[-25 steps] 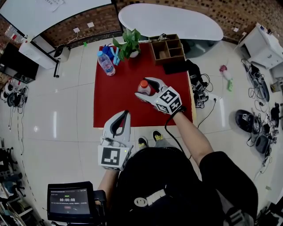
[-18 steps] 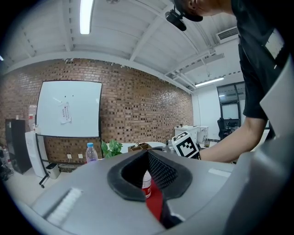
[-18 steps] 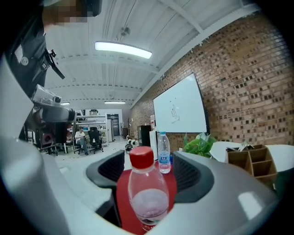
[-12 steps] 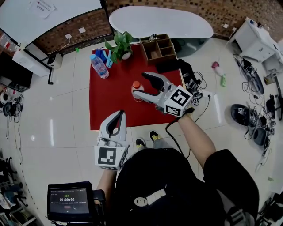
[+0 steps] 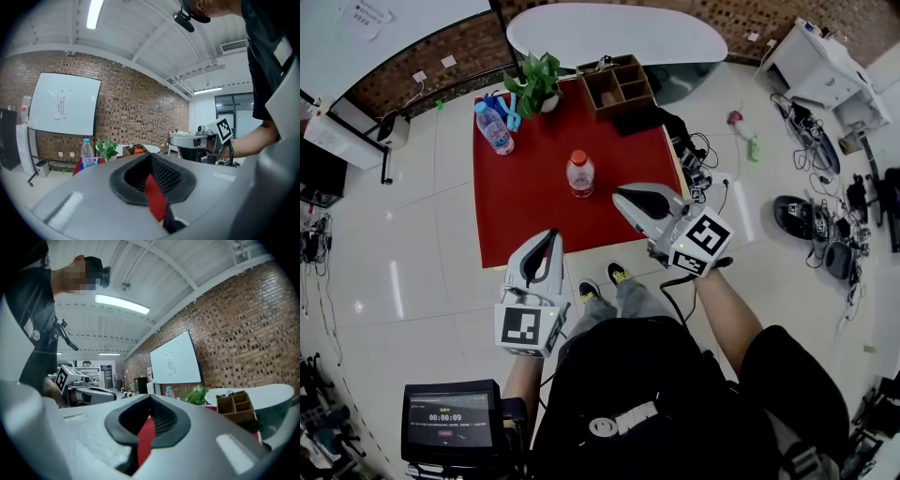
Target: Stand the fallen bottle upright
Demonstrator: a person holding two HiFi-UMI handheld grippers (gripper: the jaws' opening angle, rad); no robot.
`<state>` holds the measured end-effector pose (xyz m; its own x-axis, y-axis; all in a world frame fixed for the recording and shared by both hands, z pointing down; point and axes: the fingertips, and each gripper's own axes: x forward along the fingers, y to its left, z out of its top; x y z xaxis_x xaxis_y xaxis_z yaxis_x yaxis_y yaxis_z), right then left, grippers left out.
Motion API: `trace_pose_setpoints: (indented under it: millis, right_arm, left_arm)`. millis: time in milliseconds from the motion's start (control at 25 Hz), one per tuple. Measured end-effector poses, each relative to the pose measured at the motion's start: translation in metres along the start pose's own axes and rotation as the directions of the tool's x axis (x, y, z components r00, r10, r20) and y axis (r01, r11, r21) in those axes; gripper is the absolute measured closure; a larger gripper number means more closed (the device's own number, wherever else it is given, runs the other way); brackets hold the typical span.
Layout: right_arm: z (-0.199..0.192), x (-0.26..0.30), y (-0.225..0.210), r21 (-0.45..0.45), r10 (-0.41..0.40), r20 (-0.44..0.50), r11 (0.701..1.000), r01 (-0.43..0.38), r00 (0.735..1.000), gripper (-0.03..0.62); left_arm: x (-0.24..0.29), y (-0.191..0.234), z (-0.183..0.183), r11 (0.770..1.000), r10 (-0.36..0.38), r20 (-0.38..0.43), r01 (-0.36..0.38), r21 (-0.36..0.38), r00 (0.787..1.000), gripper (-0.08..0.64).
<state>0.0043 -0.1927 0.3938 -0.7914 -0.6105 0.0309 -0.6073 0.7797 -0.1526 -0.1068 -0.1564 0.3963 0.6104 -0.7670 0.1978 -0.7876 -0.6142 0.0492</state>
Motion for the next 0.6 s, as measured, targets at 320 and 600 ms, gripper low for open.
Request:
trace_pose_setpoints:
  millis: [320,600]
  right_arm:
    - [-0.025,-0.015,0.045,-0.004,0.080,-0.075,0.997,-0.080,0.994,0.589]
    - [-0.029,-0.048,0.063,0.011,0.130,-0.062,0.991,-0.130,0.990,0.589]
  left_arm:
    - [-0.008,-0.024,-0.014,1.000,-0.024,-0.013,0.024,-0.006,1.000,0.560]
    - [-0.020,-0.066,-0.016,1.000,0.011,0.002,-0.011,0.021,1.000,0.560]
